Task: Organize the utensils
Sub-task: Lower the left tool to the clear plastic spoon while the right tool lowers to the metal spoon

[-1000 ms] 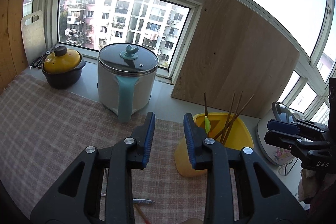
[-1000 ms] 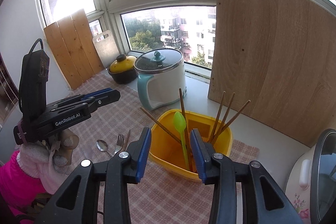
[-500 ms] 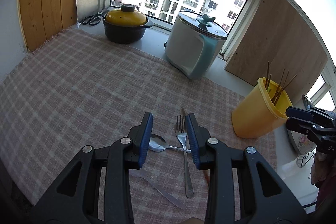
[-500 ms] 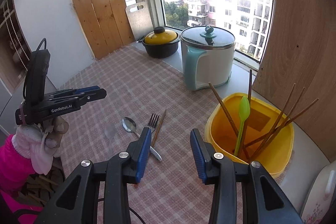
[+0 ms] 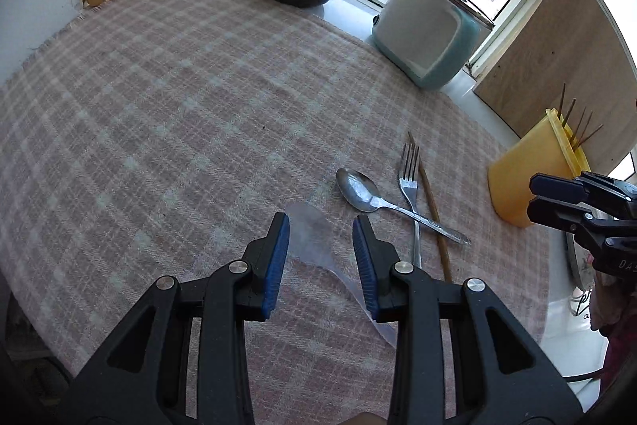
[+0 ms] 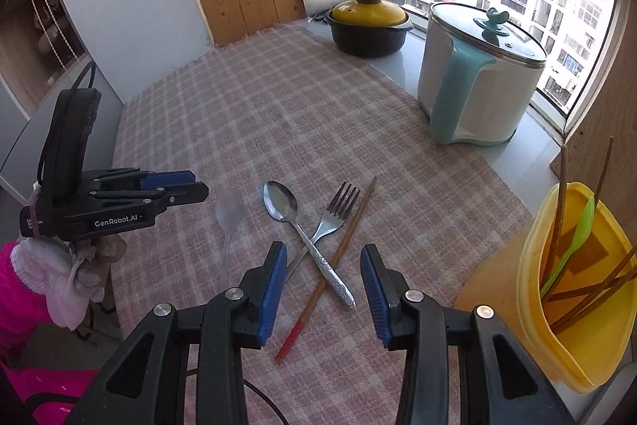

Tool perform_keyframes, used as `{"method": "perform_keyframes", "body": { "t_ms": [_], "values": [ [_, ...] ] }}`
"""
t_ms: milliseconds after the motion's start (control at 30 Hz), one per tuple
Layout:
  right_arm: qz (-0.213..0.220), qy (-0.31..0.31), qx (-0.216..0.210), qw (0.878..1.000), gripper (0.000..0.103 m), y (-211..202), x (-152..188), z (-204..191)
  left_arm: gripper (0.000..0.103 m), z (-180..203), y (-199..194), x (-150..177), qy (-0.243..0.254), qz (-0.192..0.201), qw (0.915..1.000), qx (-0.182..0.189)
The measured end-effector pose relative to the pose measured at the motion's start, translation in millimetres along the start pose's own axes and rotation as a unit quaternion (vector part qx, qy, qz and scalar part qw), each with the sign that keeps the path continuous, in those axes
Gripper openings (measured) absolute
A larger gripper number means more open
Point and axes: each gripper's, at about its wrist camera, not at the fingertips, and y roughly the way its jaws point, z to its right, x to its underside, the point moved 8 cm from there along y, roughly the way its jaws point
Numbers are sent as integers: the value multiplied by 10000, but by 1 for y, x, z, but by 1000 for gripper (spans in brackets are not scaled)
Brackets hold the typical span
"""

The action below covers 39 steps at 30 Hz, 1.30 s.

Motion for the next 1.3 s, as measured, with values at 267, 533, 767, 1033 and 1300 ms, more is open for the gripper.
{"method": "perform_keyframes", "body": {
  "t_ms": [267,533,767,1033,1300],
  "values": [
    [-447,-319,-244,9982,40,50,-11,-13,33,-22,13,14,-255,-196,9995,-33],
    [-786,-582,-356,9946,40,98,-24,-20,33,-25,26,16,-359,-317,9988,-23],
    [-976,-758,-517,9910,40,122,-33,-27,33,-24,35,17,-338,-385,9987,-24],
    [-1063,-945,-596,9880,40,137,-34,-36,33,-17,46,15,-256,-411,9988,-38],
    [-1126,-1049,-480,9869,40,148,-35,-37,33,-12,49,13,-45,-319,9994,-157]
  ]
}}
